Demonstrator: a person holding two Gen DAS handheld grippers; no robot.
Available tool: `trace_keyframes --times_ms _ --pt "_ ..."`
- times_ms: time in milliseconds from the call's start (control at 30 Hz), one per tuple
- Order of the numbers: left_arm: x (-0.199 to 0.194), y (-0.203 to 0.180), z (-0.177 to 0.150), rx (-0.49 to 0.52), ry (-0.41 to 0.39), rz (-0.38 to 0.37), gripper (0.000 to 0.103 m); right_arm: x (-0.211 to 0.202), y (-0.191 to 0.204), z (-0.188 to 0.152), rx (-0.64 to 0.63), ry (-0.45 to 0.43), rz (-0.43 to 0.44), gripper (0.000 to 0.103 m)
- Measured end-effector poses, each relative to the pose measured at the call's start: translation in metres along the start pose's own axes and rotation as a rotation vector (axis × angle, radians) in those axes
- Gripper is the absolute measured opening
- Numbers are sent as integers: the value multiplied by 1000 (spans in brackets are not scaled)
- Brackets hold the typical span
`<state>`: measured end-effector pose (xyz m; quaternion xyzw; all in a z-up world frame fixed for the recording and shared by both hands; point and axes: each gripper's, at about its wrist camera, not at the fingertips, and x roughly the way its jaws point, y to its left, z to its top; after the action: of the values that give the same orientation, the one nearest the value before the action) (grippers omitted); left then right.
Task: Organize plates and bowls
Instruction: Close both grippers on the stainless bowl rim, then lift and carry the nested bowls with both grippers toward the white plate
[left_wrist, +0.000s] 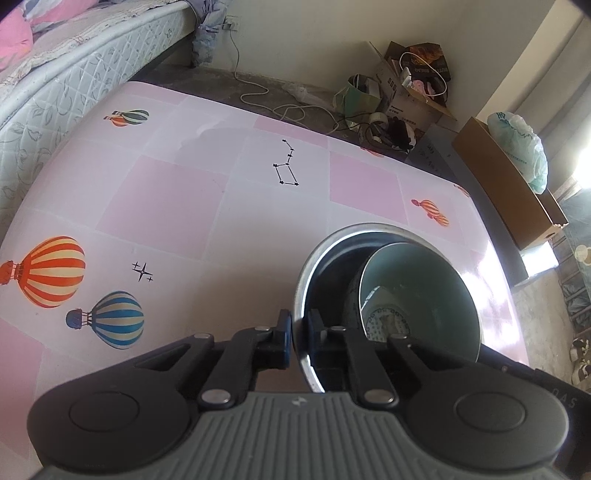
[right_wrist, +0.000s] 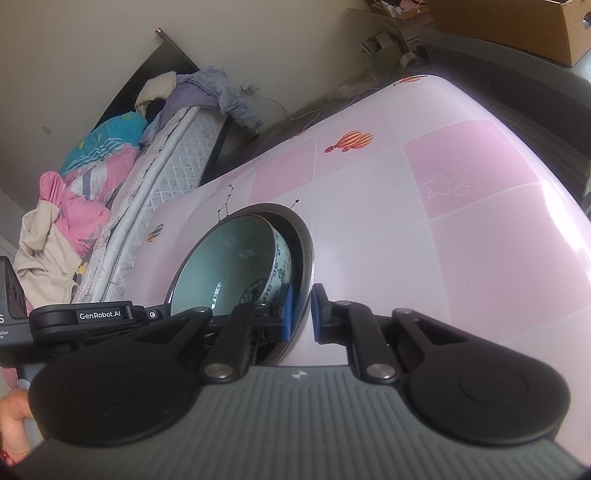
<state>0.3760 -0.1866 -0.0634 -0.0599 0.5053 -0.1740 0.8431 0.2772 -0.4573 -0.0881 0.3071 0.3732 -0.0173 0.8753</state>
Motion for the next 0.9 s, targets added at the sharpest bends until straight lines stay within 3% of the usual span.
trace_keyframes --times_ms 300,900 --pt "-15 6 -7 -11 8 -42 9 -13 -6 -8 21 31 37 10" --pt "6 2 -8 1 -15 -24 10 6 -9 -3 35 -9 7 10"
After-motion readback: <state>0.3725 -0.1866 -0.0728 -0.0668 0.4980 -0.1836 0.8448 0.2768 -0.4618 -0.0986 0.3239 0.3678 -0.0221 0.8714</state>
